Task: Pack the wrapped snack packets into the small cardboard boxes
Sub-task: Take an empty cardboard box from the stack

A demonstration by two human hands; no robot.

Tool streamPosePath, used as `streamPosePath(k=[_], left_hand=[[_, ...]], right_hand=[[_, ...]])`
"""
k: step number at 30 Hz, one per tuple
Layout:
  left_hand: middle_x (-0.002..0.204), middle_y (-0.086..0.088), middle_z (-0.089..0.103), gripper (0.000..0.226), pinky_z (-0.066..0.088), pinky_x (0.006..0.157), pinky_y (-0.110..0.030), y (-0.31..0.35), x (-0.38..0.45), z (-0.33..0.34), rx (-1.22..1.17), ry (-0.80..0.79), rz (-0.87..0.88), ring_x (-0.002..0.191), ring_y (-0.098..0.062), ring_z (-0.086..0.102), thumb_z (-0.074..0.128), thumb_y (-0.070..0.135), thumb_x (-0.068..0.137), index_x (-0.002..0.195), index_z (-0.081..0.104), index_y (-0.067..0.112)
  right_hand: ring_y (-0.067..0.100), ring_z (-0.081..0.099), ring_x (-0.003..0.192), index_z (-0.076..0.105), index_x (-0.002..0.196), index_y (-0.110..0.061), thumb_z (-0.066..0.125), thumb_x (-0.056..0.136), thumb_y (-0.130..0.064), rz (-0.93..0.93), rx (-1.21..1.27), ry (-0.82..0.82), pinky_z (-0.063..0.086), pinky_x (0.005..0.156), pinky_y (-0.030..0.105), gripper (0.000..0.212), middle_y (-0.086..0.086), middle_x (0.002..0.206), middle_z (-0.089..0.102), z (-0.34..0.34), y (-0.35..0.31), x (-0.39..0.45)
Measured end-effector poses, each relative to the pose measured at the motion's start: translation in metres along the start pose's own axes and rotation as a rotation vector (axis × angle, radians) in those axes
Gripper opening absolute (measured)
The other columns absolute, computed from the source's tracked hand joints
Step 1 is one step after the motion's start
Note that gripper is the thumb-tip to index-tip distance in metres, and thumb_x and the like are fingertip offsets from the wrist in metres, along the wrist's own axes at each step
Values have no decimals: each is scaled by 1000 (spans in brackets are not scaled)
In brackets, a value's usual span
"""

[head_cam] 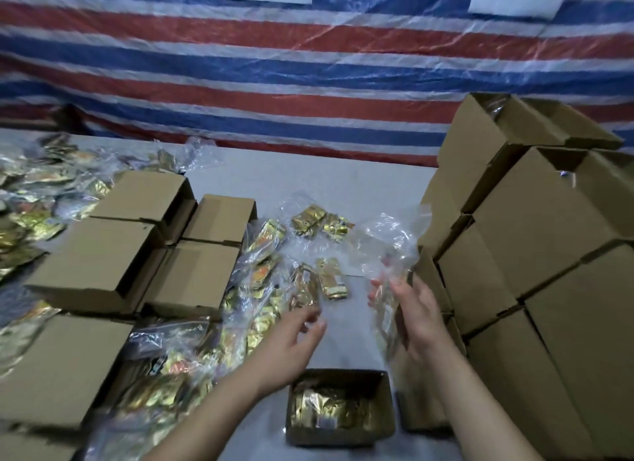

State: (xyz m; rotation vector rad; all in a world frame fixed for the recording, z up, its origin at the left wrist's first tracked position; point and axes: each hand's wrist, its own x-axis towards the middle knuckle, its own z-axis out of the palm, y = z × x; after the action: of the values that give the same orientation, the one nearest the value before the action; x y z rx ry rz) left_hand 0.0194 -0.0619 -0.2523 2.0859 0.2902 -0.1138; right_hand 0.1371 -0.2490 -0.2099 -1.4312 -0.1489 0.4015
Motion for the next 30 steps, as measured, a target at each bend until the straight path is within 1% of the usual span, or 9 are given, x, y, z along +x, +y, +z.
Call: streamPosePath(k=[3, 5, 9, 12, 14, 17, 23, 26, 30], left_hand=[[154, 4, 36, 56, 29, 116, -31, -57, -15, 24, 148, -160, -184, 140, -14, 36, 41, 49, 102, 152, 33, 25], [152, 0, 39, 49, 29, 115, -26, -85, -25, 44, 149, -219, -235, 141, -16, 36, 37, 42, 104, 150, 33, 26], [127, 3, 59, 18, 37, 87, -1, -99, -36, 60, -87, -159, -290, 112, -2, 56, 45, 27, 104, 119, 54, 29], [137, 14, 49, 32, 30, 102, -4, -100, -38, 60, -140, -200, -182, 121, 4, 49, 54, 29, 99, 131, 50, 26], [140, 16, 40, 38, 21, 100, 2, -100, -36, 64, -133, -170, -195, 129, -1, 40, 40, 32, 105, 142, 42, 20], [134, 13, 42, 37, 16, 90, 9, -102, -34, 69, -123, -73, -216, 128, -3, 38, 34, 29, 107, 142, 42, 18], [140, 3, 47, 39, 24, 113, -15, -107, -31, 75, -97, -64, -187, 131, -7, 40, 37, 31, 106, 142, 44, 15], [134, 5, 48, 37, 23, 94, 3, -106, -29, 74, -93, -68, -181, 124, -5, 43, 37, 30, 107, 140, 44, 16], [142, 1, 47, 41, 28, 110, -18, -105, -28, 70, -89, -95, -173, 131, -10, 42, 35, 34, 107, 143, 41, 16]], right_hand=[[0, 61, 112, 56, 124, -47, 75, 64, -53, 31, -367, -259, 50, 91, 19, 63, -19, 118, 67, -13, 13, -17], [-18, 53, 112, 49, 117, -66, 75, 64, -56, 39, -606, -423, 41, 87, 2, 59, -37, 115, 59, -10, 21, -24], [-3, 61, 94, 59, 115, -44, 73, 70, -45, 52, -985, -770, 48, 82, 15, 47, -21, 102, 64, 4, 49, -30], [6, 61, 81, 61, 88, -34, 58, 72, -41, 254, -1179, -965, 51, 77, 27, 17, -12, 83, 62, 9, 71, -28], [19, 62, 83, 59, 80, -23, 51, 75, -39, 355, -1300, -999, 49, 71, 30, 19, -6, 78, 60, 16, 86, -24], [28, 63, 100, 66, 100, -17, 49, 89, -43, 314, -1503, -1059, 49, 82, 33, 33, 10, 108, 68, 34, 112, -21], [37, 46, 133, 26, 155, -25, 63, 94, -20, 344, -1684, -1062, 39, 110, 45, 71, 15, 147, 43, 38, 167, -27], [28, 55, 124, 41, 147, -27, 67, 89, -29, 429, -1436, -986, 45, 105, 38, 63, 6, 137, 57, 37, 153, -28], [16, 63, 100, 67, 114, -21, 65, 84, -32, 415, -1355, -920, 49, 84, 26, 32, -3, 109, 70, 23, 115, -26]])
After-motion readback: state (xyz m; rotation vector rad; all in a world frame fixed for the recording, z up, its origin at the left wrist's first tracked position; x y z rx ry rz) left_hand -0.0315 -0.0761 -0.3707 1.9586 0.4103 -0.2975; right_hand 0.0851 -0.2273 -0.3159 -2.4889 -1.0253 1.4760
